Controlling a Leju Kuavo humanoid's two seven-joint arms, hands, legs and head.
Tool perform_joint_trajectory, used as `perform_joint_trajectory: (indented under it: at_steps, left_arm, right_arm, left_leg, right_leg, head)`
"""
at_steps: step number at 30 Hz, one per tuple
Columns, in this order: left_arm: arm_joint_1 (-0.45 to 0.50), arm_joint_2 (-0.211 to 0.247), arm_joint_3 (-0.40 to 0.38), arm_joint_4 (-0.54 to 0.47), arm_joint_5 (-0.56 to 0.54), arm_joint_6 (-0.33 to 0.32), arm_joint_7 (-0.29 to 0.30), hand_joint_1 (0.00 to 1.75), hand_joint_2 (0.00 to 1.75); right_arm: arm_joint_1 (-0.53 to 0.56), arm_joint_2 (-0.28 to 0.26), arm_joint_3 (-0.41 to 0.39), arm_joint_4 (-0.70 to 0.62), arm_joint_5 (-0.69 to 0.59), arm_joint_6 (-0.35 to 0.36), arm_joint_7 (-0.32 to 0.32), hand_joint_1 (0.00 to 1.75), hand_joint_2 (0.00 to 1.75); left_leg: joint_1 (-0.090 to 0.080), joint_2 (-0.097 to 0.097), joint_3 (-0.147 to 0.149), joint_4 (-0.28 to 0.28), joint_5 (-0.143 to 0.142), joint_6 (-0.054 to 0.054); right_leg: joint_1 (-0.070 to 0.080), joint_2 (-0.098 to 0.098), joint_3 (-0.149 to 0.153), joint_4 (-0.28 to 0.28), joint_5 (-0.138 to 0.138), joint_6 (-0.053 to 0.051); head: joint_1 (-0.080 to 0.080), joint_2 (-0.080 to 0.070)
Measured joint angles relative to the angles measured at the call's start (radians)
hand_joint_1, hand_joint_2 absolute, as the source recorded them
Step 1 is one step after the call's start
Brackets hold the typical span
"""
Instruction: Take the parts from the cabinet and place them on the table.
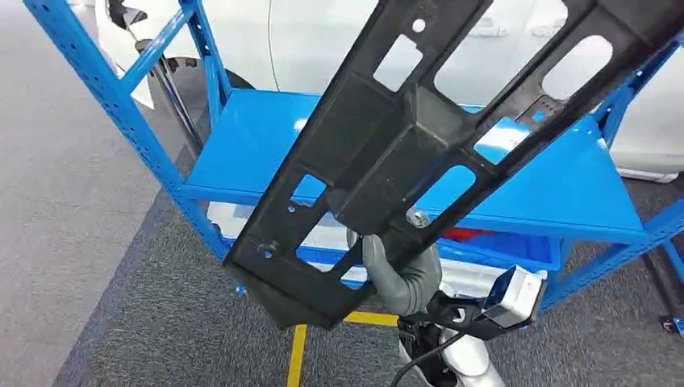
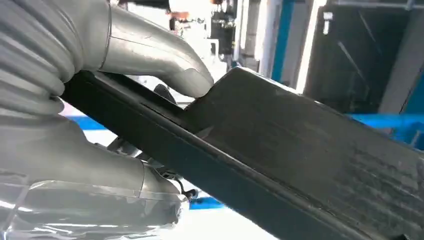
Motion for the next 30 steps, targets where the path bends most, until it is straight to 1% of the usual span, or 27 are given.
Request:
perform_joint_trajectory:
  at_steps: [1,2,3,4,5,6,7,8,10,11,12,13,14,15,16,17,18,19,20,21,22,25,26,27,28,29,30]
  left_arm:
    - [0.001,0.000,0.000,0.000,-0.002,-0.003,0.003,0.00,1.75]
    - [0.001,0.000,0.000,0.000,-0.003,-0.005,0.005,0.00,1.75]
    - [0.001,0.000,0.000,0.000,-0.006,-0.007,0.008,0.00,1.75]
    - [0.000,0.000,-0.001,0.000,-0.008,-0.008,0.011,0.00,1.75]
    - [-0.001,0.000,-0.001,0.000,-0.013,-0.008,0.012,0.00,1.75]
    - [-0.001,0.000,-0.002,0.000,-0.014,-0.009,0.013,0.00,1.75]
    - [-0.001,0.000,-0.002,0.000,-0.014,-0.009,0.016,0.00,1.75]
    - [-0.002,0.000,-0.002,0.000,-0.016,-0.009,0.019,0.00,1.75]
    - [-0.003,0.000,-0.002,0.000,-0.018,-0.010,0.024,0.00,1.75]
    - [-0.005,-0.003,-0.002,0.000,-0.021,-0.011,0.024,0.00,1.75]
    - [-0.010,-0.002,-0.002,-0.001,-0.022,-0.011,0.025,0.00,1.75]
    - [-0.012,-0.003,-0.002,-0.001,-0.023,-0.011,0.026,0.00,1.75]
    - [-0.011,-0.003,-0.003,-0.001,-0.023,-0.011,0.027,0.00,1.75]
    - [-0.009,-0.003,-0.003,-0.001,-0.023,-0.013,0.030,0.00,1.75]
    - [-0.007,-0.003,-0.003,-0.001,-0.024,-0.013,0.034,0.00,1.75]
    - [-0.006,-0.003,-0.003,-0.001,-0.024,-0.014,0.037,0.00,1.75]
    - [-0.007,-0.003,-0.003,-0.001,-0.024,-0.014,0.040,0.00,1.75]
    - [-0.008,-0.003,-0.003,-0.001,-0.024,-0.014,0.043,0.00,1.75]
    - [-0.008,-0.004,-0.004,-0.001,-0.024,-0.014,0.045,0.00,1.75]
    - [-0.009,-0.005,-0.005,-0.001,-0.024,-0.014,0.048,0.00,1.75]
    - [-0.009,-0.005,-0.006,-0.001,-0.024,-0.013,0.053,0.00,1.75]
    - [-0.005,-0.005,-0.010,-0.001,-0.024,-0.010,0.064,0.00,1.75]
    - [-0.006,-0.005,-0.011,-0.001,-0.023,-0.009,0.066,0.00,1.75]
    - [-0.007,-0.005,-0.011,-0.001,-0.023,-0.008,0.068,0.00,1.75]
    - [-0.005,-0.005,-0.011,-0.001,-0.022,-0.006,0.069,0.00,1.75]
    - [-0.002,-0.005,-0.011,-0.001,-0.021,-0.006,0.071,0.00,1.75]
    - [0.002,-0.005,-0.012,-0.001,-0.021,-0.006,0.072,0.00,1.75]
  right_arm:
    - [0.002,0.000,-0.001,0.000,0.000,-0.001,0.000,1.75,1.75]
    - [0.005,0.000,-0.003,0.001,0.000,-0.005,-0.001,1.75,1.75]
    - [0.007,-0.001,-0.005,0.001,0.000,-0.008,-0.003,1.75,1.75]
    - [0.007,-0.002,-0.007,0.001,0.000,-0.013,-0.006,1.75,1.75]
    - [0.007,-0.002,-0.008,0.000,0.000,-0.013,-0.008,1.75,1.75]
    - [0.007,-0.002,-0.010,0.000,0.000,-0.013,-0.010,1.75,1.75]
    - [0.005,-0.002,-0.012,0.000,0.000,-0.013,-0.012,1.75,1.75]
    - [0.007,-0.002,-0.013,0.000,0.000,-0.013,-0.013,1.75,1.75]
    - [0.012,-0.003,-0.015,-0.001,0.000,-0.013,-0.013,1.75,1.75]
    - [0.014,-0.004,-0.017,-0.002,0.000,-0.014,-0.013,1.75,1.75]
    - [0.016,-0.004,-0.019,-0.004,0.000,-0.015,-0.015,1.75,1.75]
    - [0.015,-0.005,-0.021,-0.004,0.000,-0.015,-0.015,1.75,1.75]
    - [0.015,-0.005,-0.022,-0.004,0.000,-0.015,-0.016,1.75,1.75]
    - [0.019,-0.006,-0.022,-0.004,0.000,-0.015,-0.018,1.75,1.75]
    - [0.022,-0.008,-0.023,-0.004,-0.001,-0.015,-0.018,1.75,1.75]
    - [0.026,-0.009,-0.023,-0.004,-0.002,-0.015,-0.019,1.75,1.75]
    - [0.030,-0.011,-0.023,-0.004,-0.004,-0.015,-0.020,1.75,1.75]
    - [0.032,-0.012,-0.023,-0.004,-0.006,-0.015,-0.022,1.75,1.75]
    - [0.032,-0.013,-0.023,-0.004,-0.008,-0.016,-0.023,1.75,1.75]
    - [0.032,-0.013,-0.024,-0.004,-0.010,-0.016,-0.025,1.75,1.75]
    - [0.033,-0.013,-0.024,-0.004,-0.012,-0.016,-0.027,1.75,1.75]
    - [0.036,-0.015,-0.025,-0.005,-0.014,-0.016,-0.034,1.75,1.75]
    - [0.036,-0.016,-0.025,-0.006,-0.014,-0.016,-0.035,1.75,1.75]
    - [0.038,-0.016,-0.025,-0.009,-0.014,-0.016,-0.035,1.75,1.75]
    - [0.034,-0.016,-0.026,-0.010,-0.016,-0.015,-0.037,1.75,1.75]
    - [0.032,-0.016,-0.026,-0.010,-0.017,-0.015,-0.037,1.75,1.75]
    - [0.033,-0.016,-0.026,-0.010,-0.017,-0.014,-0.037,1.75,1.75]
  left_leg:
    - [0.001,-0.001,-0.027,0.058,-0.017,-0.003]
    - [0.003,-0.002,-0.032,0.068,-0.008,-0.004]
    - [0.004,-0.003,-0.014,0.031,0.024,-0.004]
    - [0.006,-0.007,0.024,-0.047,0.070,-0.002]
    - [0.008,-0.023,0.071,-0.144,0.118,0.001]
    - [0.012,-0.065,0.101,-0.215,0.135,0.005]
    - [0.014,-0.098,0.110,-0.234,0.124,0.007]
    - [0.011,-0.088,0.109,-0.229,0.124,0.008]
    - [0.005,-0.072,0.108,-0.230,0.126,0.017]
    - [0.014,-0.060,0.111,-0.243,0.133,0.027]
    - [0.013,-0.047,0.113,-0.249,0.138,0.033]
    - [0.012,-0.035,0.112,-0.250,0.138,0.040]
    - [0.009,-0.024,0.112,-0.249,0.137,0.043]
    - [0.006,-0.009,0.111,-0.249,0.136,0.044]
    - [0.005,0.004,0.110,-0.249,0.136,0.045]
    - [0.004,0.019,0.109,-0.247,0.135,0.046]
    - [0.003,0.031,0.110,-0.247,0.134,0.045]
    - [0.003,0.042,0.111,-0.246,0.132,0.044]
    - [0.003,0.052,0.114,-0.245,0.130,0.041]
    - [0.002,0.060,0.117,-0.244,0.127,0.038]
    - [-0.007,0.067,0.117,-0.242,0.123,0.031]
    - [-0.006,0.093,0.122,-0.246,0.123,0.017]
    - [-0.007,0.106,0.126,-0.246,0.120,0.011]
    - [0.000,0.077,0.123,-0.236,0.107,0.003]
    - [0.001,0.038,0.108,-0.199,0.079,0.000]
    - [0.003,0.015,0.079,-0.131,0.038,-0.003]
    - [0.004,0.004,0.041,-0.047,-0.001,-0.007]
  right_leg:
    - [0.000,0.010,-0.001,0.001,0.000,0.000]
    - [0.000,0.020,-0.001,0.001,0.000,0.001]
    - [0.000,0.031,0.000,0.002,0.001,0.001]
    - [0.000,0.044,0.002,0.004,0.001,0.002]
    - [0.000,0.056,0.003,0.006,-0.001,0.005]
    - [-0.002,0.065,0.002,0.008,-0.002,0.009]
    - [0.003,0.075,-0.006,0.014,0.000,0.018]
    - [-0.002,0.087,-0.012,0.012,0.004,0.026]
    - [-0.009,0.106,-0.017,0.007,0.011,0.040]
    - [-0.002,0.113,-0.019,0.006,0.012,0.048]
    - [-0.004,0.069,-0.022,0.020,-0.001,0.049]
    - [-0.001,0.030,-0.044,0.064,-0.033,0.050]
    - [-0.002,0.014,-0.078,0.137,-0.073,0.052]
    - [-0.004,0.006,-0.121,0.226,-0.112,0.055]
    - [-0.006,0.004,-0.154,0.294,-0.134,0.057]
    - [-0.007,0.003,-0.169,0.323,-0.132,0.058]
    - [-0.007,0.000,-0.153,0.294,-0.105,0.058]
    - [-0.006,-0.006,-0.113,0.220,-0.064,0.056]
    - [-0.005,-0.023,-0.063,0.127,-0.023,0.053]
    - [-0.003,-0.061,-0.012,0.037,0.007,0.048]
    - [0.011,-0.092,-0.002,0.012,-0.008,0.038]
    - [0.014,-0.055,-0.012,0.011,-0.002,0.024]
    - [0.008,-0.042,-0.011,0.003,0.003,0.016]
    - [0.000,-0.032,-0.006,-0.003,0.009,0.011]
    - [-0.002,-0.022,-0.007,-0.003,0.011,0.005]
    - [-0.002,-0.012,-0.008,-0.003,0.012,0.002]
    - [-0.002,0.000,-0.009,-0.003,0.012,0.001]
  head:
    - [0.000,0.000]
    - [0.000,0.000]
    - [0.000,0.000]
    - [0.000,0.000]
    - [0.000,0.000]
    - [0.000,0.000]
    - [0.000,0.000]
    - [0.000,0.000]
    - [0.000,0.000]
    - [0.000,0.000]
    - [0.000,0.000]
    - [0.000,0.000]
    - [0.000,0.000]
    - [0.000,0.000]
    - [0.000,0.000]
    - [0.000,0.000]
    - [0.000,0.000]
    - [0.000,0.000]
    - [0.000,0.000]
    - [0.000,0.000]
    - [0.000,0.000]
    - [0.000,0.000]
    - [0.000,0.000]
    - [0.000,0.000]
    - [0.000,0.000]
    - [0.000,0.000]
    - [0.000,0.000]
